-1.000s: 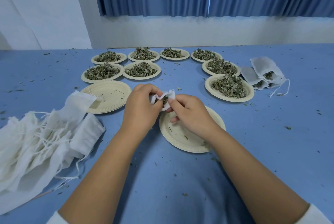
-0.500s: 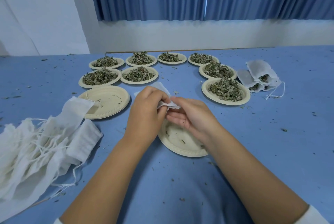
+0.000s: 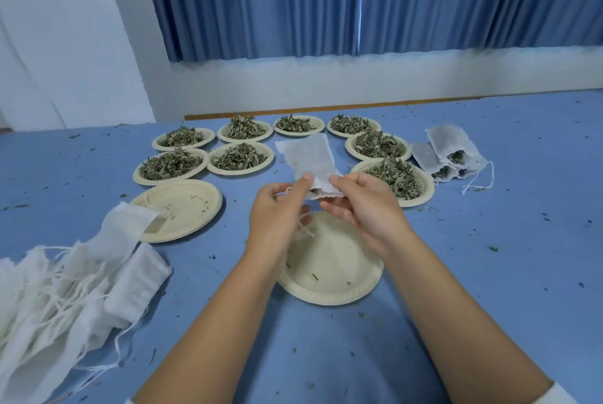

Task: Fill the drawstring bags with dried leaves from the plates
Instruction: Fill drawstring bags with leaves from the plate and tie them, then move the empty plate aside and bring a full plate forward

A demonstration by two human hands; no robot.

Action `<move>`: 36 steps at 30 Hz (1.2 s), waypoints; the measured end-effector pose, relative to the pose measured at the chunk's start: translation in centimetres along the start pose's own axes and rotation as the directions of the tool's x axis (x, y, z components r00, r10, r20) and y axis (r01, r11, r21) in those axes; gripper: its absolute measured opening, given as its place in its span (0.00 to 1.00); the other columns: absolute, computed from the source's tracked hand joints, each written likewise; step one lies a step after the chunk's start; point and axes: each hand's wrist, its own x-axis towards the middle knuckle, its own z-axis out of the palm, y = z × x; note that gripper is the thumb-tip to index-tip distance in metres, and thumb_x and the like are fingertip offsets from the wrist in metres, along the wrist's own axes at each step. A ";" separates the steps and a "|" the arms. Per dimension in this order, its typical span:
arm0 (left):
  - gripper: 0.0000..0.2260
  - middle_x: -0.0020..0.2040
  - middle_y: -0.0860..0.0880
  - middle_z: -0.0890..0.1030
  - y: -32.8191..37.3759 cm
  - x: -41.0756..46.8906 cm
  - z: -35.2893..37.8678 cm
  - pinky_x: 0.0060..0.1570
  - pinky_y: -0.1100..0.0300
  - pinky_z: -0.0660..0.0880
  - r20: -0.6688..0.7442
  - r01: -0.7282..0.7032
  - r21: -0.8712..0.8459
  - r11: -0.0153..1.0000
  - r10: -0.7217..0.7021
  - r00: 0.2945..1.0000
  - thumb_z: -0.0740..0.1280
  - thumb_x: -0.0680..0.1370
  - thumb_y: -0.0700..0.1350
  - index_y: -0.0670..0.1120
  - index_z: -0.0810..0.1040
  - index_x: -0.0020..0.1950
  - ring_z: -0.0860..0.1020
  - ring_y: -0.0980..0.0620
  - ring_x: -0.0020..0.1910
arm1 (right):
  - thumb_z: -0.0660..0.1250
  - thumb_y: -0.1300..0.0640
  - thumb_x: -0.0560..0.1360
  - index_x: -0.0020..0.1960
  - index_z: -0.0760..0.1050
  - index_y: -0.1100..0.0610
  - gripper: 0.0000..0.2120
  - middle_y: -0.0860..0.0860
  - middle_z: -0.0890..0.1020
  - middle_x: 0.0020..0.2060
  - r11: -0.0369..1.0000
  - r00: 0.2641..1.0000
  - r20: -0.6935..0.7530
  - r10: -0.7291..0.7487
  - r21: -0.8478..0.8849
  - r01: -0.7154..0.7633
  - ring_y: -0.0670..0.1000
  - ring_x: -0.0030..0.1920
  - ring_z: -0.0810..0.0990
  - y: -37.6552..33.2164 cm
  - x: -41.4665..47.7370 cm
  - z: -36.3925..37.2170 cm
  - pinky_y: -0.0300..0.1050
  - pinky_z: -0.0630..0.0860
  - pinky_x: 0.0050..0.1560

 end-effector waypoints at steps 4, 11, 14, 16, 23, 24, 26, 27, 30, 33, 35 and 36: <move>0.10 0.39 0.40 0.82 0.1 1.0 4.2 0.41 0.55 0.78 0.041 -0.054 0.000 0.999 0.054 0.998 0.70 0.78 0.44 0.36 0.78 0.44 0.80 0.47 0.36 | 0.66 0.62 0.78 0.42 0.72 0.62 0.07 0.59 0.81 0.37 0.996 0.995 -0.081 -0.067 -0.068 0.061 0.53 0.33 0.83 -1.2 1.1 -1.7 0.40 0.81 0.38; 0.11 0.33 0.42 0.78 -0.7 3.2 11.9 0.48 0.45 0.78 0.080 -0.076 0.040 0.996 0.073 0.994 0.70 0.76 0.43 0.35 0.79 0.39 0.76 0.48 0.36 | 0.66 0.61 0.78 0.47 0.73 0.64 0.06 0.62 0.81 0.40 0.991 0.967 -0.224 -0.124 -0.084 0.107 0.56 0.38 0.84 -3.7 4.3 -7.5 0.40 0.81 0.39; 0.07 0.34 0.44 0.79 -1.0 4.2 15.5 0.52 0.47 0.80 0.119 -0.033 -0.027 0.999 0.035 0.992 0.71 0.77 0.42 0.39 0.78 0.41 0.78 0.48 0.35 | 0.66 0.61 0.77 0.45 0.74 0.64 0.06 0.60 0.80 0.38 0.982 0.947 -0.273 -0.169 -0.130 0.138 0.54 0.36 0.82 -4.9 5.8 -10.1 0.37 0.79 0.34; 0.08 0.35 0.45 0.80 -1.1 5.0 17.9 0.46 0.54 0.82 0.130 0.005 -0.059 0.998 0.003 0.992 0.71 0.77 0.41 0.37 0.79 0.51 0.80 0.51 0.32 | 0.66 0.62 0.77 0.44 0.73 0.63 0.06 0.57 0.80 0.36 0.973 0.925 -0.322 -0.202 -0.171 0.154 0.48 0.30 0.82 -5.5 6.8 -11.8 0.35 0.77 0.30; 0.15 0.52 0.38 0.83 -2.0 7.8 24.1 0.55 0.47 0.80 0.195 -0.017 0.065 0.998 0.004 0.981 0.69 0.78 0.40 0.37 0.76 0.63 0.83 0.40 0.46 | 0.65 0.61 0.78 0.47 0.72 0.62 0.04 0.55 0.80 0.34 0.939 0.862 -0.430 -0.268 -0.316 0.134 0.46 0.26 0.81 -6.6 10.6 -16.7 0.35 0.75 0.26; 0.13 0.53 0.38 0.82 -2.1 8.1 24.7 0.56 0.46 0.79 0.202 -0.034 0.099 0.995 0.014 0.979 0.69 0.78 0.41 0.39 0.77 0.61 0.83 0.39 0.50 | 0.65 0.60 0.78 0.46 0.71 0.61 0.05 0.54 0.81 0.31 0.934 0.858 -0.436 -0.272 -0.334 0.127 0.46 0.26 0.82 -6.7 11.1 -17.3 0.36 0.76 0.26; 0.07 0.48 0.43 0.82 -2.4 8.9 25.8 0.49 0.54 0.81 0.202 -0.073 0.141 0.987 0.043 0.978 0.69 0.78 0.41 0.41 0.79 0.55 0.83 0.43 0.44 | 0.65 0.59 0.78 0.44 0.71 0.59 0.05 0.51 0.81 0.27 0.924 0.855 -0.444 -0.270 -0.370 0.099 0.48 0.30 0.84 -6.8 11.9 -18.4 0.40 0.80 0.30; 0.07 0.46 0.44 0.82 -2.5 9.3 26.3 0.39 0.61 0.80 0.196 -0.084 0.167 0.982 0.051 0.979 0.69 0.78 0.41 0.41 0.79 0.55 0.82 0.48 0.37 | 0.65 0.59 0.77 0.43 0.71 0.58 0.06 0.49 0.81 0.24 0.913 0.850 -0.451 -0.270 -0.401 0.077 0.51 0.32 0.84 -6.8 12.2 -19.0 0.44 0.80 0.34; 0.11 0.39 0.44 0.81 -2.9 10.1 27.7 0.32 0.64 0.79 0.219 -0.051 0.190 0.980 0.008 0.976 0.69 0.78 0.39 0.39 0.78 0.60 0.77 0.53 0.28 | 0.64 0.58 0.76 0.38 0.71 0.57 0.08 0.47 0.78 0.20 0.871 0.829 -0.478 -0.290 -0.490 0.022 0.58 0.35 0.84 -6.9 12.9 -20.6 0.53 0.81 0.41; 0.07 0.33 0.47 0.78 -3.6 10.4 29.2 0.49 0.49 0.82 0.248 -0.040 0.223 0.974 -0.017 0.969 0.69 0.78 0.40 0.39 0.79 0.55 0.77 0.50 0.30 | 0.64 0.59 0.75 0.37 0.70 0.57 0.08 0.47 0.76 0.20 0.866 0.815 -0.502 -0.290 -0.500 0.000 0.53 0.29 0.82 -6.8 13.5 -22.3 0.50 0.80 0.37; 0.04 0.30 0.48 0.77 -4.1 10.5 29.8 0.48 0.48 0.82 0.257 -0.063 0.256 0.965 -0.005 0.966 0.70 0.78 0.41 0.40 0.81 0.49 0.76 0.51 0.28 | 0.64 0.60 0.73 0.37 0.71 0.58 0.07 0.50 0.77 0.24 0.855 0.804 -0.509 -0.308 -0.518 0.000 0.49 0.27 0.81 -6.8 13.7 -23.0 0.46 0.77 0.33; 0.04 0.29 0.48 0.77 -4.2 10.6 30.1 0.48 0.47 0.82 0.262 -0.078 0.274 0.959 0.003 0.965 0.70 0.78 0.41 0.42 0.80 0.44 0.76 0.50 0.27 | 0.64 0.60 0.73 0.36 0.72 0.58 0.07 0.52 0.77 0.25 0.844 0.797 -0.511 -0.323 -0.536 -0.001 0.49 0.27 0.80 -6.8 13.9 -23.3 0.45 0.76 0.32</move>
